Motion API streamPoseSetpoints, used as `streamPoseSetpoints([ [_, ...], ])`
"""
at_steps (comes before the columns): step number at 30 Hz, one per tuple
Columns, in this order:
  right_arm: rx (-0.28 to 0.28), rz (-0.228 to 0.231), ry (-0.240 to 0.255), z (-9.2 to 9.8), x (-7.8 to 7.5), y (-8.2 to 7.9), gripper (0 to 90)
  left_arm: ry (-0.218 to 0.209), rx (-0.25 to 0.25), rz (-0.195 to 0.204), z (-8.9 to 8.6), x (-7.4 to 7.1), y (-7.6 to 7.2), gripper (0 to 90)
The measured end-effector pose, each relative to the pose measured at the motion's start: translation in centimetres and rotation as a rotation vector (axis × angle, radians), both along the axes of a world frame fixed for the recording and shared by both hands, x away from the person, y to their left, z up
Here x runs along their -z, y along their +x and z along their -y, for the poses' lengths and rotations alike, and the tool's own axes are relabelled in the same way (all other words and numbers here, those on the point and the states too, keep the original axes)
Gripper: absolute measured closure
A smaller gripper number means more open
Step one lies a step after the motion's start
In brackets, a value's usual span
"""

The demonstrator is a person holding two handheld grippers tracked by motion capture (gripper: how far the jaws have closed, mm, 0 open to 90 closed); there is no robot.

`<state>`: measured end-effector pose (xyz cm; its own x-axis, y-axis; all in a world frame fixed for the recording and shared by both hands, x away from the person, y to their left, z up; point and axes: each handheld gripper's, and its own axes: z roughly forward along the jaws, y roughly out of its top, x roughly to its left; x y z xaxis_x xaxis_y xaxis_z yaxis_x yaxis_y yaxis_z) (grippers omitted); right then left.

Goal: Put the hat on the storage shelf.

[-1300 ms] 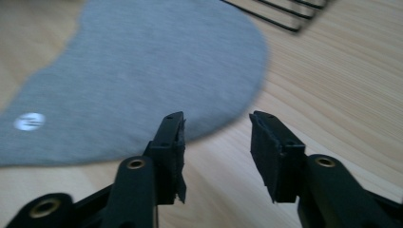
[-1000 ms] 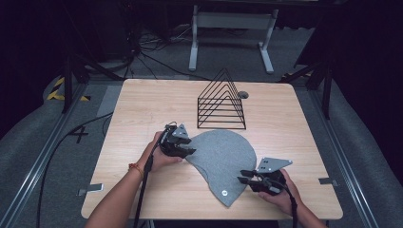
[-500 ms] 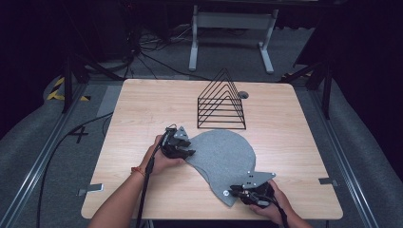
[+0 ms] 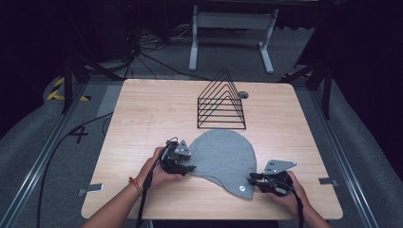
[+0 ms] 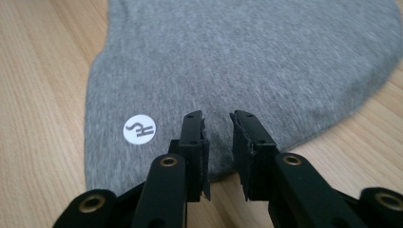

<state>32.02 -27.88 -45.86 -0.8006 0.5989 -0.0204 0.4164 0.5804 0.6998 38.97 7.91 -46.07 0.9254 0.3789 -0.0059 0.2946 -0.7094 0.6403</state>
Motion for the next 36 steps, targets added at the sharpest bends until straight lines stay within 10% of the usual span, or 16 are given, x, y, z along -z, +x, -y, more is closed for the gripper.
streamPoseSetpoints([
  [9,0.067,-0.007,-0.035,1.3,-0.3,0.5,72.5,0.003,0.072,-0.010,1.8,0.0,-4.0,48.7],
  [20,0.131,-0.008,-0.051,2.6,-0.7,1.6,64.2,-0.036,0.082,-0.019,2.0,-1.0,-4.4,40.0],
  [28,0.218,0.034,-0.010,2.2,-3.0,5.5,46.9,-0.066,-0.100,0.015,1.4,-2.3,1.8,30.9],
  [36,0.243,-0.071,-0.029,1.3,-1.4,9.2,30.3,-0.028,-0.164,-0.009,2.7,0.3,5.2,28.7],
])
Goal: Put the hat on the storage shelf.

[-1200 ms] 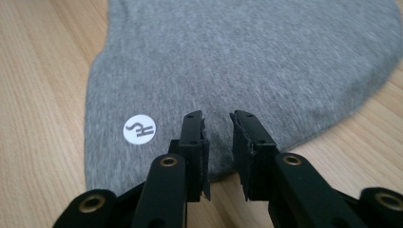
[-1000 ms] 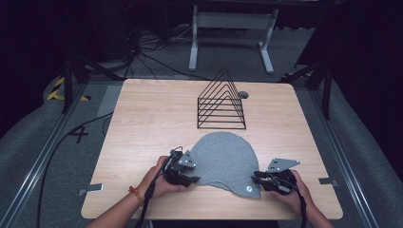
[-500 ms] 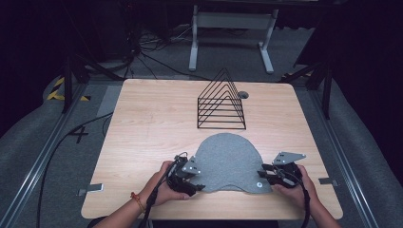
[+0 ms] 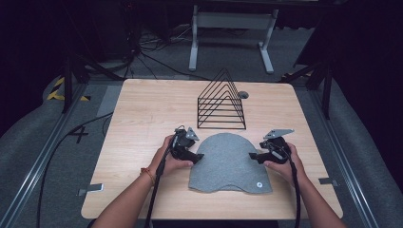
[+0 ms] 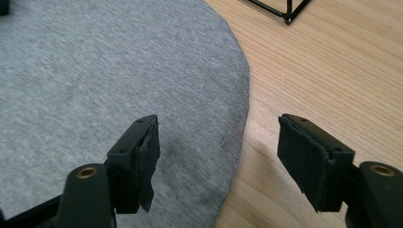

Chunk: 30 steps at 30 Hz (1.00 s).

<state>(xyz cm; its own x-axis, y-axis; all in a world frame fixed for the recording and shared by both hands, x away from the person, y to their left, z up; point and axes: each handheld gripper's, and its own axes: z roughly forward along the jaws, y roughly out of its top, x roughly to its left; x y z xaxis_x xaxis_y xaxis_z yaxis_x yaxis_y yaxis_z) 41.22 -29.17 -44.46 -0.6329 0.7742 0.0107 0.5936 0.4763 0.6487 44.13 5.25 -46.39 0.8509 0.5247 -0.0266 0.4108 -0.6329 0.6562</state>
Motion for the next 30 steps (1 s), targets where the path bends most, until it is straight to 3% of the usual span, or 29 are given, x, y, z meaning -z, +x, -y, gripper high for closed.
streamPoseSetpoints([
  [4,-0.006,-0.023,-0.013,-0.2,0.7,0.2,28.4,-0.014,-0.035,-0.001,-0.2,0.2,0.0,25.1],
  [6,-0.008,-0.003,-0.022,-0.5,0.9,0.0,27.8,-0.026,-0.046,0.004,-0.3,0.4,-0.1,22.4],
  [9,-0.023,0.005,-0.019,-0.7,0.9,-0.4,37.6,-0.033,-0.046,0.012,-0.3,0.4,-0.4,24.2],
  [10,-0.023,0.005,-0.019,-0.7,0.9,-0.4,37.6,-0.033,-0.046,0.012,-0.3,0.4,-0.4,27.5],
  [11,-0.036,0.014,-0.008,-0.8,0.9,-0.9,48.6,-0.036,-0.038,0.021,-0.3,0.4,-0.6,30.1],
  [13,-0.042,0.002,-0.016,-1.0,0.7,-1.1,53.3,-0.039,-0.036,0.018,-0.2,0.3,-1.0,34.3],
  [15,-0.039,-0.003,-0.015,-1.1,0.7,-1.1,54.9,-0.046,-0.030,0.016,-0.2,0.3,-1.2,45.6],
  [16,-0.042,-0.004,-0.012,-1.1,0.7,-1.1,59.1,-0.041,-0.014,0.018,0.0,0.2,-1.4,45.6],
  [18,-0.036,-0.007,0.017,-0.9,0.8,-1.0,70.1,-0.037,-0.015,0.008,0.2,0.1,-1.7,57.4],
  [23,-0.035,-0.013,0.052,-0.4,0.9,-1.0,81.2,-0.028,0.013,0.002,0.4,-0.1,-1.6,69.6],
  [29,-0.049,0.001,0.049,-0.6,1.0,-1.3,84.5,-0.022,0.062,-0.013,0.7,-0.2,-1.5,82.6],
  [30,-0.050,0.008,0.044,-0.6,1.0,-1.3,84.8,0.045,0.071,0.032,0.9,-0.6,-1.8,84.9],
])
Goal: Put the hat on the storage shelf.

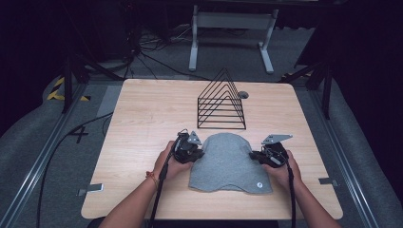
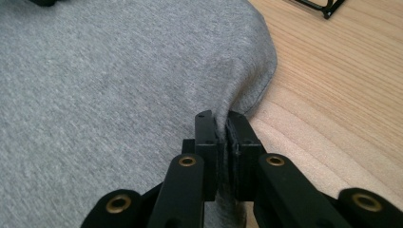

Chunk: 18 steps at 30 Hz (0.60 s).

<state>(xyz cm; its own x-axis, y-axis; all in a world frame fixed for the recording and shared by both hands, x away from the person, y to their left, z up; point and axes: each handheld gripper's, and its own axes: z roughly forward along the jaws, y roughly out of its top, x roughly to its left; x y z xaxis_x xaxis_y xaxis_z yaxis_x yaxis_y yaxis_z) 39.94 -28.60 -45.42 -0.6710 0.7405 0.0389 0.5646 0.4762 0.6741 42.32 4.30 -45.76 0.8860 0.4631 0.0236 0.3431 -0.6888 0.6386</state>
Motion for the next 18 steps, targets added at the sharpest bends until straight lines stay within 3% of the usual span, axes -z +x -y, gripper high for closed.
streamPoseSetpoints([
  [5,-0.024,0.030,-0.012,-0.1,-0.5,-0.5,85.1,-0.002,0.006,0.018,0.1,-0.1,-0.3,87.5],
  [9,-0.028,0.054,0.002,0.2,-1.0,-0.8,85.2,-0.041,0.014,0.034,0.0,-0.6,-0.6,87.7],
  [10,-0.026,0.076,0.020,0.3,-1.7,-1.1,85.3,-0.073,0.018,0.054,-0.1,-1.2,-0.9,87.8],
  [12,-0.031,0.081,0.025,0.4,-2.0,-1.2,85.3,-0.085,0.024,0.059,-0.2,-1.6,-1.0,87.9],
  [14,-0.048,0.116,0.040,0.2,-3.1,-1.9,85.4,-0.122,0.016,0.067,-0.3,-2.4,-1.2,88.0],
  [16,-0.055,0.129,0.046,0.1,-3.5,-2.1,85.4,-0.152,0.036,0.086,-0.4,-3.4,-1.6,88.0],
  [18,-0.065,0.169,0.072,0.0,-5.0,-2.6,85.4,-0.179,0.062,0.091,-0.7,-4.7,-1.9,88.0],
])
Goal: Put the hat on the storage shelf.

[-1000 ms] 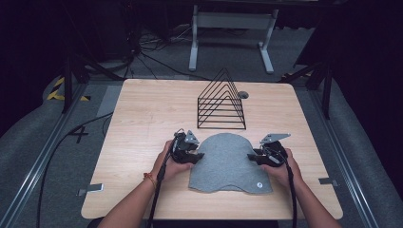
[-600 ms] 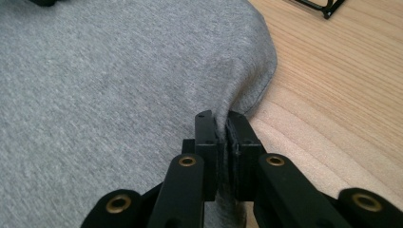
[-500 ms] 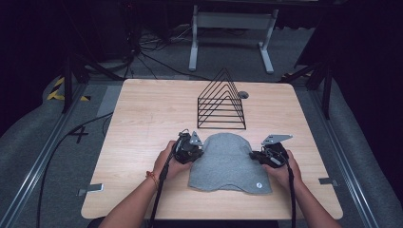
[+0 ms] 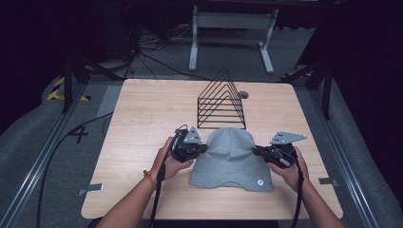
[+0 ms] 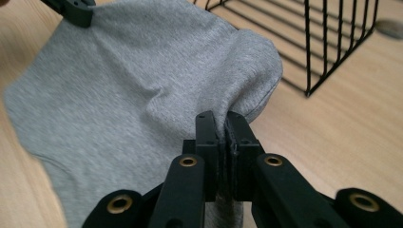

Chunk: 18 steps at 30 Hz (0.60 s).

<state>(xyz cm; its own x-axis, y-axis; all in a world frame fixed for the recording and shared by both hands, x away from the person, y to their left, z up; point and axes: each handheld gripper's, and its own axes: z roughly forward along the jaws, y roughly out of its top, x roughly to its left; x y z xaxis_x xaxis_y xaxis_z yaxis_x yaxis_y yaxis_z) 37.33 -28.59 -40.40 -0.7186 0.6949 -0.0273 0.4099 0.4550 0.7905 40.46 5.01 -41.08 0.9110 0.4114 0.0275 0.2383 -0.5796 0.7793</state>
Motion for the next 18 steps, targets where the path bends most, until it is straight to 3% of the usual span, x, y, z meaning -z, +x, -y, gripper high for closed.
streamPoseSetpoints([
  [6,-0.011,0.060,0.021,-0.1,-2.3,-0.7,85.5,-0.056,0.008,0.030,-0.6,-2.7,-0.1,88.0],
  [10,-0.008,0.093,0.027,0.0,-3.8,-1.0,85.5,-0.050,0.025,0.052,-0.6,-4.0,-0.1,88.0],
  [13,-0.010,0.106,0.031,0.0,-4.4,-1.1,85.5,-0.055,0.032,0.084,-0.6,-5.9,0.0,88.0],
  [18,0.004,0.153,0.052,0.4,-6.8,-0.9,85.5,-0.061,0.032,0.131,-0.4,-8.1,0.0,88.0],
])
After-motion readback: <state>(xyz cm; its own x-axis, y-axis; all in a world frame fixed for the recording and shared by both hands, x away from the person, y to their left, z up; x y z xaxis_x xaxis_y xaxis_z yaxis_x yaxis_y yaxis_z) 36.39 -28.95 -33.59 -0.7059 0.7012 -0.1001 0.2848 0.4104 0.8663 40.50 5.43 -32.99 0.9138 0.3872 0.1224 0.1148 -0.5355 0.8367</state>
